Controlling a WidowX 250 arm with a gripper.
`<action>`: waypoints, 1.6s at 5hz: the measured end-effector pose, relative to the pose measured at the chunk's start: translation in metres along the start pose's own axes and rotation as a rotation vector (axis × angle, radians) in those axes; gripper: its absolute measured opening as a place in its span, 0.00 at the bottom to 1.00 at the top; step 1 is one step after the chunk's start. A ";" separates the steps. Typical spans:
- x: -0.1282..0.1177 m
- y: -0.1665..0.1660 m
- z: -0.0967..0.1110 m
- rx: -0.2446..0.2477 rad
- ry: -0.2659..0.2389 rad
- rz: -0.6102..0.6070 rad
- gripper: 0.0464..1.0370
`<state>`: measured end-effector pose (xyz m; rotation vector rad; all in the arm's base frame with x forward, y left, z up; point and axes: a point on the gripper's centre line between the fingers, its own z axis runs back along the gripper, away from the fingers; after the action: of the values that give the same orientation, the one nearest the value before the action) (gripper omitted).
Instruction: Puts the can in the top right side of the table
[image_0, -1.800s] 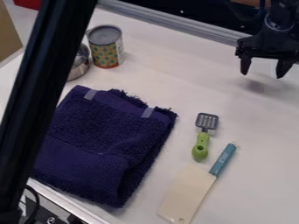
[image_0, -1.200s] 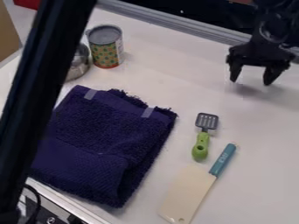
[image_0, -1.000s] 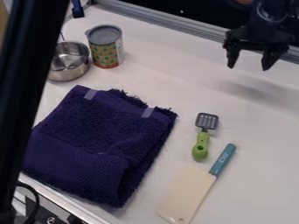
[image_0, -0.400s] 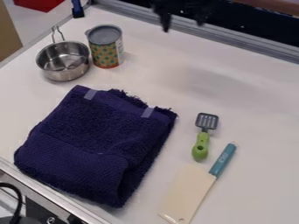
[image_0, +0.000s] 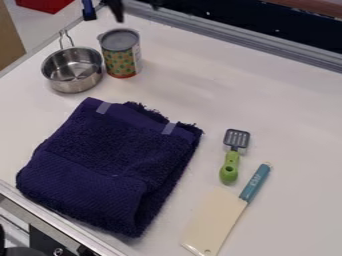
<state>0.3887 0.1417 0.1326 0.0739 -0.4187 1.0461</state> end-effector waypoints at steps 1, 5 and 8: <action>0.020 0.019 -0.018 0.037 -0.044 0.085 0.96; 0.056 0.047 -0.053 0.157 -0.076 0.456 0.96; 0.055 0.054 -0.072 0.175 -0.137 0.453 0.96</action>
<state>0.3878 0.2333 0.0793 0.2154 -0.4789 1.5293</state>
